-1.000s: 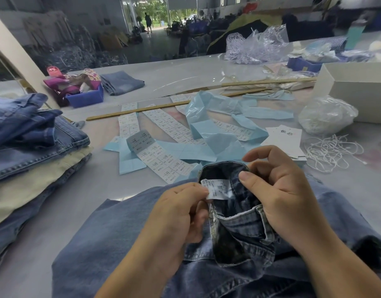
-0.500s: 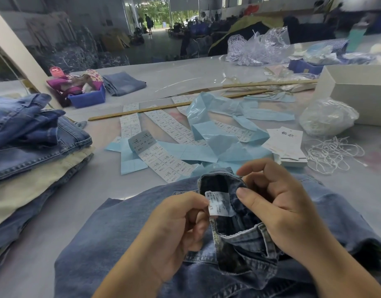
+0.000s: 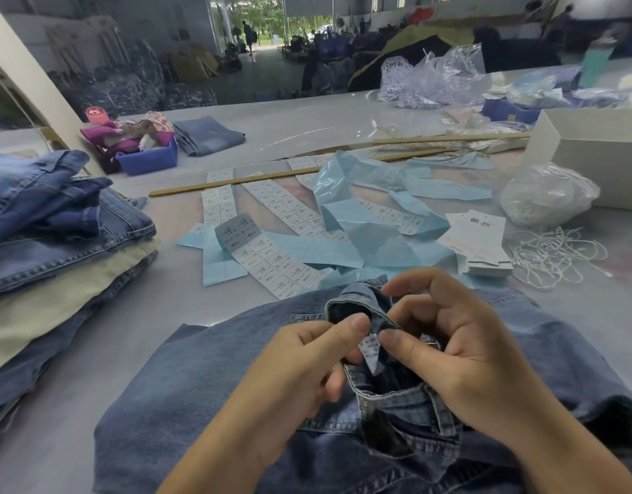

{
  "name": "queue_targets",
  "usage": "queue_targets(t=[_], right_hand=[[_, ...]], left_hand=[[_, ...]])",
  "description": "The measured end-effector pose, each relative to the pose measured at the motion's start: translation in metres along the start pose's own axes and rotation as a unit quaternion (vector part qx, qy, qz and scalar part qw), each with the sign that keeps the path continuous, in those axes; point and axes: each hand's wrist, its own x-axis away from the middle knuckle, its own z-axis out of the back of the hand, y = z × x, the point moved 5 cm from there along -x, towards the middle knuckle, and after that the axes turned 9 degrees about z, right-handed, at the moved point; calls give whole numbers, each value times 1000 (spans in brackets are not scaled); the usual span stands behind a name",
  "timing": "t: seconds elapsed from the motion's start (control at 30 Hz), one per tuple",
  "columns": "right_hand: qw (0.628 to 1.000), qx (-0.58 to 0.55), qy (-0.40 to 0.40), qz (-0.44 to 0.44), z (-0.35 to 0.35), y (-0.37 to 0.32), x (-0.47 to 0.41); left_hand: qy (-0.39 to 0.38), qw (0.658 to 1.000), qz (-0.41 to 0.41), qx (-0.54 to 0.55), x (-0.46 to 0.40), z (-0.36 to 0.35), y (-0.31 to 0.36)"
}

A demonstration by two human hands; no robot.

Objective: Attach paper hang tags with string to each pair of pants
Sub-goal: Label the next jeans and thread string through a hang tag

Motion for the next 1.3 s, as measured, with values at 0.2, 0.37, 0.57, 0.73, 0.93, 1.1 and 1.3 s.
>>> queue_targets(t=[0.2, 0.37, 0.57, 0.73, 0.93, 1.1, 1.3], right_hand=[[998, -63, -7, -20, 0, 4, -1], [993, -86, 71, -34, 11, 17, -2], [994, -92, 60, -27, 10, 18, -2], [993, -95, 66, -28, 10, 18, -2], [992, -64, 105, -35, 15, 18, -3], [991, 47, 117, -37, 16, 16, -4], [965, 257, -3, 45, 1, -10, -10]], left_hand=[[-10, 1000, 1, -9, -1, 0, -3], [35, 996, -66, -52, 2, 4, -2], [-19, 986, -116, -116, 3, -7, 4], [27, 980, -123, -156, 3, -9, 4], [137, 969, -160, -129, 7, -3, 10], [194, 968, -157, 6, 7, 0, 4], [106, 971, -70, 203, 0, -11, -12]])
